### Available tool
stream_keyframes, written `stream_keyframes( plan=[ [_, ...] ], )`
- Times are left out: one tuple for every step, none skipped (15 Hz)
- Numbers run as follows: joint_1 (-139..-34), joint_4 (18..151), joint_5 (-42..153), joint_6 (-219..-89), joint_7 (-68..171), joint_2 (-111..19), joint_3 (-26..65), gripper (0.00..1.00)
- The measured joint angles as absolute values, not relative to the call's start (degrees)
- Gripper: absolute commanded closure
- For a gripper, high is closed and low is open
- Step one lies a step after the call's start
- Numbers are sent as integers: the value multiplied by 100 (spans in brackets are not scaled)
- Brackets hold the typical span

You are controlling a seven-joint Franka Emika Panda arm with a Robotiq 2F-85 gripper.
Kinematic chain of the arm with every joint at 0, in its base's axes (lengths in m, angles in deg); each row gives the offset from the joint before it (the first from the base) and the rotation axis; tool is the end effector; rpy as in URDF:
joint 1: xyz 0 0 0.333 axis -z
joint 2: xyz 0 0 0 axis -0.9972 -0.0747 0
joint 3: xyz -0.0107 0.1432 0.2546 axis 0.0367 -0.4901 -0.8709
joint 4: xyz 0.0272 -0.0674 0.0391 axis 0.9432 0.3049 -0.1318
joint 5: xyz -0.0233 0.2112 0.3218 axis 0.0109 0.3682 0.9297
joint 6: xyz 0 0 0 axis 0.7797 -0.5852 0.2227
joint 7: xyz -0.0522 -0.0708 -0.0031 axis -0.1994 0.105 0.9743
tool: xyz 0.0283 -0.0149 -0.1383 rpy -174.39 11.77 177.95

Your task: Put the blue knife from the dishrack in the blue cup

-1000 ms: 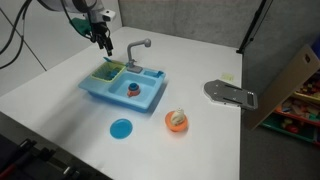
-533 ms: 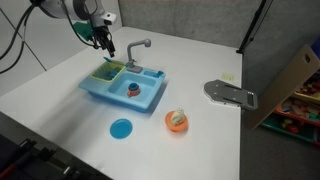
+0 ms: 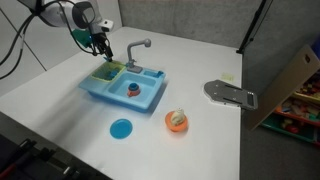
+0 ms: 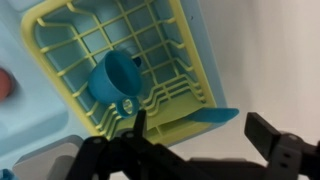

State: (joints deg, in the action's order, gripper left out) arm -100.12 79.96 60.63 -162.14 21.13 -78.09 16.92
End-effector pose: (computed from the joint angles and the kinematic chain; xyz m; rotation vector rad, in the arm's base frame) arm 0.6753 0.1589 0.1134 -3.0254 0.6205 -0.1353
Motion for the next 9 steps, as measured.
stream_keyframes(
  plan=[
    [-10046, 7993, 6063, -16253, 2113, -7829, 1706, 0],
    [-10085, 7986, 6063, -16306, 2113, -7852, 1729, 0],
    [-10123, 7980, 6060, -16370, 2113, -7874, 1751, 0],
    [-10160, 7977, 6055, -16430, 2113, -7896, 1773, 0],
    [-10197, 7972, 6049, -16488, 2115, -7916, 1795, 0],
    [-10237, 7969, 6040, -16534, 2116, -7934, 1822, 0],
    [-10276, 7967, 6019, -16582, 2118, -7952, 1850, 0],
    [-10310, 7965, 6001, -16620, 2118, -7969, 1874, 0],
    [-10349, 7959, 5979, -16655, 2118, -7990, 1903, 3]
  ],
)
